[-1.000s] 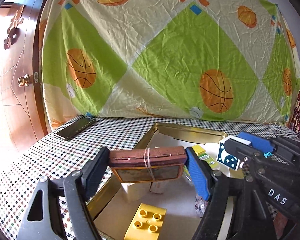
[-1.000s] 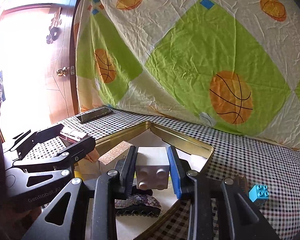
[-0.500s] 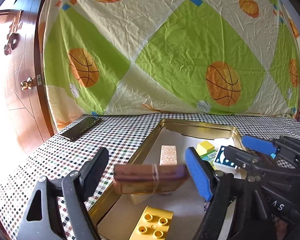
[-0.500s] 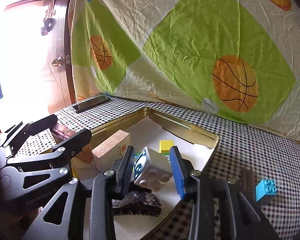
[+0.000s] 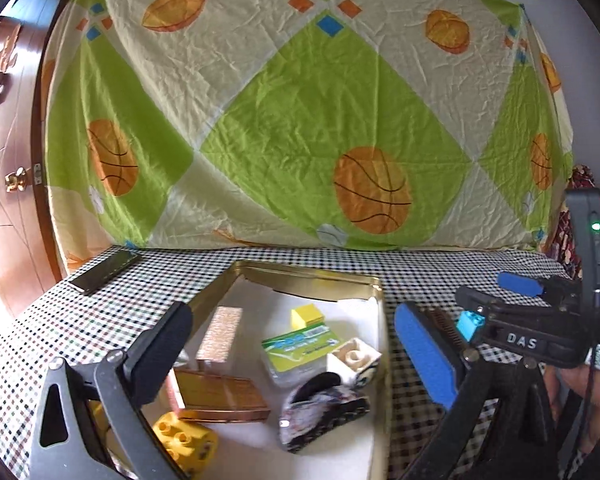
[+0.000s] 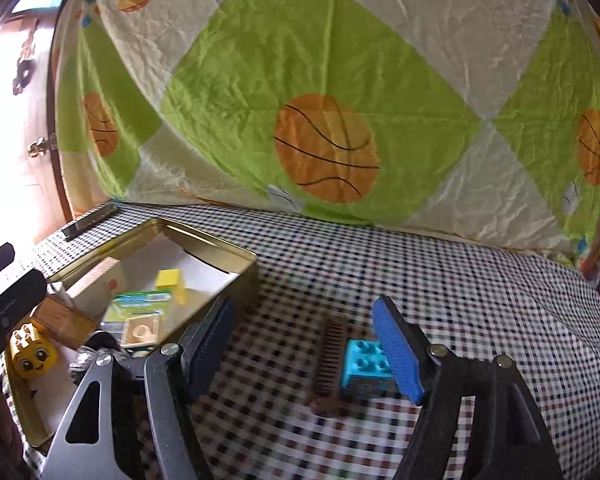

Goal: Organize rigid objects
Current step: 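Close the right gripper on the blue duplo block while the left nears the brown brush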

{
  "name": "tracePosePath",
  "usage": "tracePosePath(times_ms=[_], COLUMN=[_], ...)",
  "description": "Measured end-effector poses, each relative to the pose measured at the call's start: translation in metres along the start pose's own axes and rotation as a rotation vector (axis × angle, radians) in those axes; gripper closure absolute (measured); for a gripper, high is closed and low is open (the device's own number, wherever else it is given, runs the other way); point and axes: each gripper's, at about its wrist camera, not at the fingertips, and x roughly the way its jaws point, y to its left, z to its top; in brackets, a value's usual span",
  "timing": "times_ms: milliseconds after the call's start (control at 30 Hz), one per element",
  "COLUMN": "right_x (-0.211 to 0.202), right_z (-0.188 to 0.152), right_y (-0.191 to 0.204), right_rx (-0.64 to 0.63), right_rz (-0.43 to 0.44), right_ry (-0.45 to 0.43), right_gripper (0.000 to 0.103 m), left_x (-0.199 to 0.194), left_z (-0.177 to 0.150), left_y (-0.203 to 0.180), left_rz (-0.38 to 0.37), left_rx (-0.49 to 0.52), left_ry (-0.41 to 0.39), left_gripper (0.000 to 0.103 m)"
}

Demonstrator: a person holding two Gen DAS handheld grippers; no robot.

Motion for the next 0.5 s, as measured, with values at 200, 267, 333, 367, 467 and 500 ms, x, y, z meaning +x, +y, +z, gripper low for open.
tracePosePath(times_ms=[200, 267, 333, 367, 467, 500], right_x=[0.023, 0.030, 0.040, 0.045, 0.057, 0.059], right_z=[-0.009, -0.010, -0.012, -0.014, -0.018, -0.019], right_y=[-0.029, -0.028, -0.028, -0.030, -0.034, -0.036], right_rx=[0.054, 0.050, 0.057, 0.064, 0.081, 0.087], right_rz=[-0.025, -0.026, -0.007, 0.007, 0.043, 0.056], right_ry=[0.089, 0.109, 0.148, 0.168, 0.233, 0.249], right_gripper=[0.030, 0.030, 0.030, 0.030, 0.044, 0.063], left_x=[0.013, 0.014, 0.019, 0.022, 0.039, 0.044], left_z=[0.013, 0.017, 0.019, 0.019, 0.018, 0.017], left_y=[-0.048, -0.060, -0.070, -0.073, -0.079, -0.081], left_rz=[-0.046, -0.066, -0.068, -0.059, -0.058, -0.070], left_rx=[0.025, 0.039, 0.051, 0.053, 0.042, 0.034], left_ry=[0.048, 0.053, 0.057, 0.051, 0.094, 0.103], left_gripper=[0.000, 0.000, 0.000, 0.000, 0.000, 0.000])
